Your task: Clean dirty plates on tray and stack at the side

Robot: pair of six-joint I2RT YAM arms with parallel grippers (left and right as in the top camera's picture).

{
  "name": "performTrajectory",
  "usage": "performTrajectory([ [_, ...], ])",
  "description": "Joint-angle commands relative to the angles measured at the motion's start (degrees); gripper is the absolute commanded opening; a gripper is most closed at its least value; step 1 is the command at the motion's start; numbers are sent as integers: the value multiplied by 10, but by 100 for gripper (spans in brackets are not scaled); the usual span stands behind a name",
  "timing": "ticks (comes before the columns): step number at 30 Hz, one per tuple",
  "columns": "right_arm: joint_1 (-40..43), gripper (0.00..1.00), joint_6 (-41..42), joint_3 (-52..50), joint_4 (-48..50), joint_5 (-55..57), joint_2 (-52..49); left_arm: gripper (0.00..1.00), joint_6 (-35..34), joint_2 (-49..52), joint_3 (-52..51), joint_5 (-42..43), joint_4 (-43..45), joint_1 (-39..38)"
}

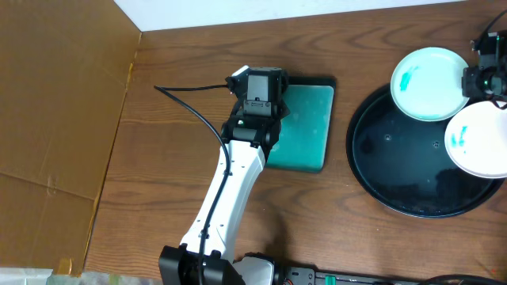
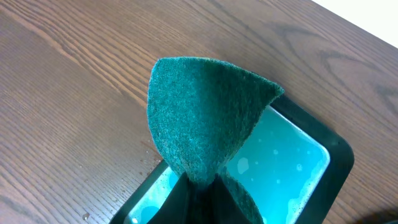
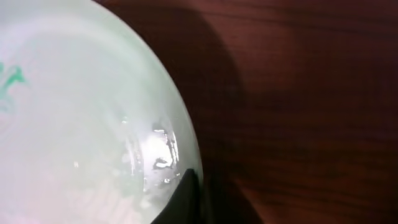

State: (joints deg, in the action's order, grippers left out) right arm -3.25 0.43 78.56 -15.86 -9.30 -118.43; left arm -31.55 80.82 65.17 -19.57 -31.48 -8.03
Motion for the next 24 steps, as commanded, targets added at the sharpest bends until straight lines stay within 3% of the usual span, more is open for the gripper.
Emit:
performTrajectory([
  [1, -2, 1, -3, 2, -5, 0, -3, 7, -7, -3, -2, -2, 3, 2],
  [10, -11, 1, 6, 2, -49, -129, 55, 7, -6, -3, -2, 0, 3, 2],
  [16, -29, 1, 8, 2, -126, -153, 66, 7, -6, -3, -2, 32, 5, 2],
  [21, -52, 1, 8, 2, -191, -162, 66, 7, -4, -3, -2, 86, 14, 2],
  [24, -70, 1, -8, -1, -215, -155, 63, 7, -4, -3, -2, 165, 28, 2],
])
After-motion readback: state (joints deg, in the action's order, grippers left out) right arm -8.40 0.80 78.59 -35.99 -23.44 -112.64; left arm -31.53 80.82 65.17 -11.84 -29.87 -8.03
